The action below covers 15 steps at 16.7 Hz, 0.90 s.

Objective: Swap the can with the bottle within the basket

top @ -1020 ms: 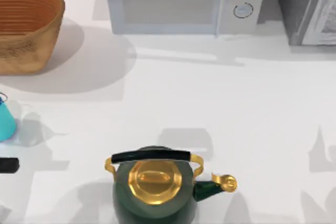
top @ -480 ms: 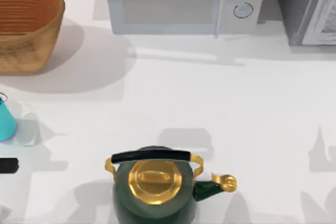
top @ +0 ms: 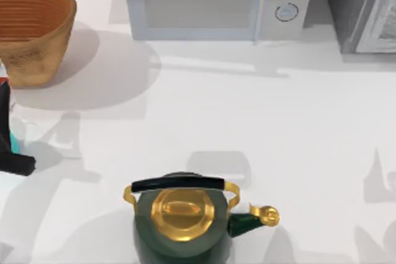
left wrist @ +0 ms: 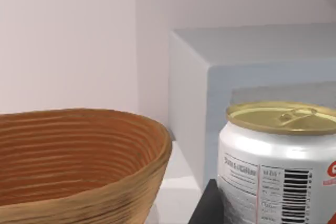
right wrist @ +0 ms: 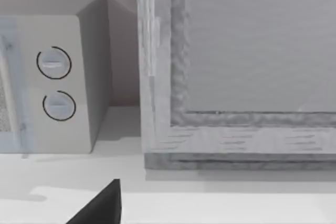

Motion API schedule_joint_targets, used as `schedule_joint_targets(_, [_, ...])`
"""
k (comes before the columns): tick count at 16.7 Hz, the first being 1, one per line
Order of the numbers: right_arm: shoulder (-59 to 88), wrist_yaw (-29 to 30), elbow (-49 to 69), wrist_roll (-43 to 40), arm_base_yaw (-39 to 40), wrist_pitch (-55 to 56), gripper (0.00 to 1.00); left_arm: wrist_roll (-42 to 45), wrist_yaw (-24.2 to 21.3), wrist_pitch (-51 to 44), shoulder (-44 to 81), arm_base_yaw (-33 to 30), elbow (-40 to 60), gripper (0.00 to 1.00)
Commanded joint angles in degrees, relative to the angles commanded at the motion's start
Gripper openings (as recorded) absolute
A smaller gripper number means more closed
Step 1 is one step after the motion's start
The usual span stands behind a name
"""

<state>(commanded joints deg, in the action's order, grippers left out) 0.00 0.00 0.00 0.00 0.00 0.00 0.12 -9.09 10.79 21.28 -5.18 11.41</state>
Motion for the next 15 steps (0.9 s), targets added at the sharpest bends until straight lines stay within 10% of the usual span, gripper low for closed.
schedule_joint_targets(15, [0.0,0.0,0.0,0.0,0.0,0.0,1.00,2.2,-23.7,27.3,50.8,-9.3,24.8,0.00])
